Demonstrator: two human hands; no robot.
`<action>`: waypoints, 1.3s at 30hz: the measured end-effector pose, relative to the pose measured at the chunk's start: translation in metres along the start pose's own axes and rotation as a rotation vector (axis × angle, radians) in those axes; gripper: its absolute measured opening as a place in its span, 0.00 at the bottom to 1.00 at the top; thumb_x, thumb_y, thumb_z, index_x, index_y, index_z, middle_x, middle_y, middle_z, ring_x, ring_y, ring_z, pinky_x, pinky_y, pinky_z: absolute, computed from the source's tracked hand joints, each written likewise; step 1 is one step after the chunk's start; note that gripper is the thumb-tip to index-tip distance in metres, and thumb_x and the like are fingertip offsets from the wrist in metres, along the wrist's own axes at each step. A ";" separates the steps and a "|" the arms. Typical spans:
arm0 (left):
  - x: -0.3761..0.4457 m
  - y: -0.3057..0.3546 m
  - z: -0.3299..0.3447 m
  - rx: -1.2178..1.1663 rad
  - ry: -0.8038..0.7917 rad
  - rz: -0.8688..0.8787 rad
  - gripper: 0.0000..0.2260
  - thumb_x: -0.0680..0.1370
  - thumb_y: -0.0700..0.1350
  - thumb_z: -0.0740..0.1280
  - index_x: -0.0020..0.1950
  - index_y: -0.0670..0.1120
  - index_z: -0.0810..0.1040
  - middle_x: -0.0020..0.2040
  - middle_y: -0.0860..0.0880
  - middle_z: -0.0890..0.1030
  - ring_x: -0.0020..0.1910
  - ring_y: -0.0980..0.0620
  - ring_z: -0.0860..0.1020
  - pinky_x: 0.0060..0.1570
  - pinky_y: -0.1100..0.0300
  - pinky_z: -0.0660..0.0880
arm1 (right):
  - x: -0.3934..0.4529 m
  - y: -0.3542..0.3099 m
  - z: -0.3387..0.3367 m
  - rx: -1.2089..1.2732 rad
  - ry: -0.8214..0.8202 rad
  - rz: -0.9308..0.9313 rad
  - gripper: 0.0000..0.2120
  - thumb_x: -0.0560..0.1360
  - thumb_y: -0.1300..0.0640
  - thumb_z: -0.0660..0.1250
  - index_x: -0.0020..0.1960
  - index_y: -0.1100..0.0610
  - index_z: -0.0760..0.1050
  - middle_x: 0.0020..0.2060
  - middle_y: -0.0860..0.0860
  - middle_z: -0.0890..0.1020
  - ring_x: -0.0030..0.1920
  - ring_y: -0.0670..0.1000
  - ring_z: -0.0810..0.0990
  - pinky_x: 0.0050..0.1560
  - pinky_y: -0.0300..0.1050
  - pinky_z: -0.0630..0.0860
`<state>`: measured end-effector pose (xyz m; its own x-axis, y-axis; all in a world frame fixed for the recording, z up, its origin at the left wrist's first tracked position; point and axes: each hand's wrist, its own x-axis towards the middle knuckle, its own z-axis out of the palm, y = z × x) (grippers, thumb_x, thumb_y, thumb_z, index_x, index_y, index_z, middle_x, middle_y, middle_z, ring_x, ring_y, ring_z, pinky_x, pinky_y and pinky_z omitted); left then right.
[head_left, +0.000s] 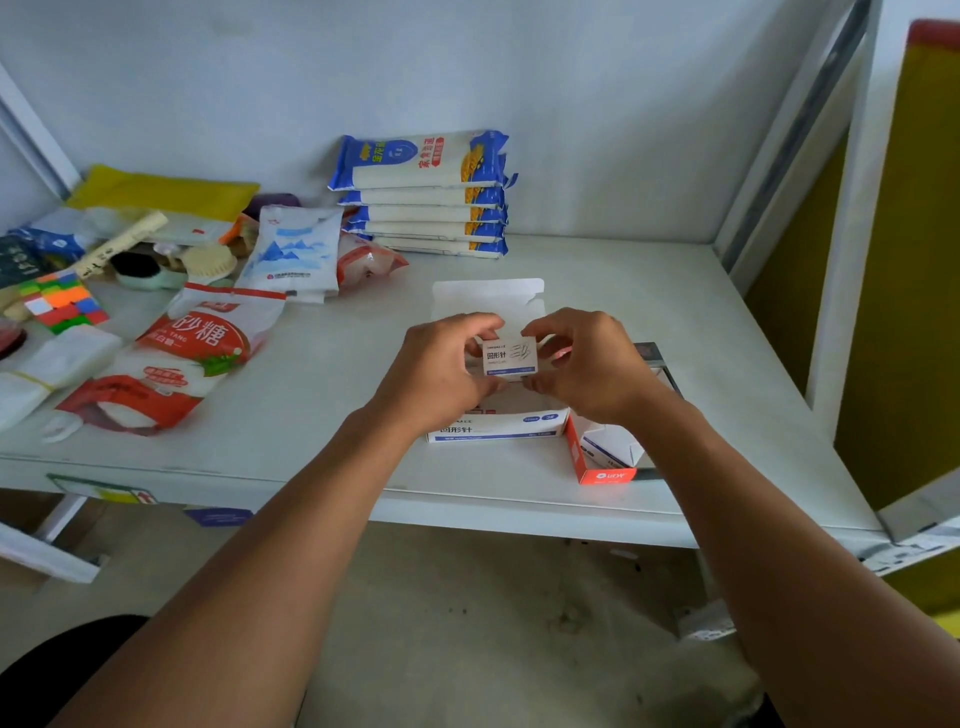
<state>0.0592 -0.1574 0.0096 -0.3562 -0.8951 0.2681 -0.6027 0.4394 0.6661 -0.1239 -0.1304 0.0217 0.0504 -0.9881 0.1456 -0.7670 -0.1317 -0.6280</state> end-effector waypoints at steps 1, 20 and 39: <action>0.001 0.001 0.000 0.029 -0.010 0.009 0.25 0.67 0.43 0.78 0.62 0.50 0.77 0.56 0.50 0.83 0.47 0.56 0.78 0.44 0.75 0.71 | 0.000 0.001 0.000 -0.019 -0.002 0.009 0.25 0.66 0.58 0.78 0.62 0.55 0.77 0.55 0.52 0.82 0.48 0.49 0.79 0.48 0.38 0.80; 0.005 -0.013 -0.007 0.497 -0.044 0.041 0.13 0.67 0.47 0.77 0.50 0.49 0.84 0.54 0.51 0.78 0.58 0.46 0.70 0.54 0.50 0.70 | 0.013 -0.004 0.018 -0.587 -0.014 0.115 0.24 0.65 0.46 0.76 0.56 0.57 0.79 0.53 0.55 0.71 0.57 0.58 0.67 0.55 0.53 0.73; -0.002 -0.017 -0.005 0.383 -0.022 -0.033 0.10 0.69 0.36 0.70 0.46 0.46 0.86 0.52 0.48 0.79 0.58 0.47 0.71 0.53 0.56 0.73 | 0.006 -0.042 0.031 -0.437 -0.204 0.031 0.05 0.71 0.56 0.66 0.42 0.57 0.72 0.35 0.53 0.73 0.38 0.57 0.74 0.39 0.45 0.70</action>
<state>0.0738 -0.1637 0.0013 -0.3444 -0.9094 0.2333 -0.8360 0.4101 0.3646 -0.0714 -0.1334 0.0257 0.1145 -0.9923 -0.0481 -0.9647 -0.0995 -0.2437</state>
